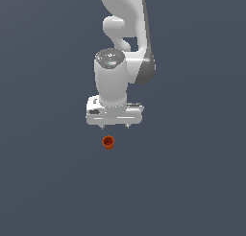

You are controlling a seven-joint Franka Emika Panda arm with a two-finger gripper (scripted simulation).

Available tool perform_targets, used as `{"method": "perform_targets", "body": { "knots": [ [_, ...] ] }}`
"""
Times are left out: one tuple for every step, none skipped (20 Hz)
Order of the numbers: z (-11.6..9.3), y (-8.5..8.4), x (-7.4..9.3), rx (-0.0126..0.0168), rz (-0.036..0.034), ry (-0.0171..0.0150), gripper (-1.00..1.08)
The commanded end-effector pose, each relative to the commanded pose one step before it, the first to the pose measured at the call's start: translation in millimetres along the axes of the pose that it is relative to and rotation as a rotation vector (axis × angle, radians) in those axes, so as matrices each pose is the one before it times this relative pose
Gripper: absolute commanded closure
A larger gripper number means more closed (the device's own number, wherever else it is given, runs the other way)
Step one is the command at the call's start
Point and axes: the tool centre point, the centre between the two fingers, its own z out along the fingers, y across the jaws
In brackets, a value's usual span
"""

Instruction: Pick up the object and move it to a goal position.

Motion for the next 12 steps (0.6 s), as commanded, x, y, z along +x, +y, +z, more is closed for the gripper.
{"method": "perform_targets", "body": {
  "knots": [
    [15.11, 6.93, 1.48, 0.00033, -0.02613, -0.00949, -0.92],
    [7.14, 3.21, 0.66, 0.00046, -0.01280, -0.00413, -0.92],
    [7.71, 3.45, 0.58, 0.00066, -0.01373, -0.00440, -0.92],
    [7.56, 3.37, 0.43, 0.00083, -0.01336, -0.00426, -0.92],
    [7.04, 3.12, 0.28, 0.00093, -0.01235, -0.00391, -0.92],
    [6.50, 2.87, 0.16, 0.00098, -0.01133, -0.00356, -0.92],
    [5.97, 2.60, 0.06, 0.00101, -0.01036, -0.00323, -0.92],
    [5.41, 2.36, -0.02, 0.00100, -0.00933, -0.00289, -0.92],
    [4.86, 2.09, -0.07, 0.00097, -0.00835, -0.00256, -0.92],
    [4.30, 1.84, -0.10, 0.00091, -0.00736, -0.00224, -0.92],
    [3.73, 1.60, -0.12, 0.00083, -0.00636, -0.00192, -0.92],
    [3.16, 1.35, -0.13, 0.00073, -0.00537, -0.00161, -0.92]
  ]
}}
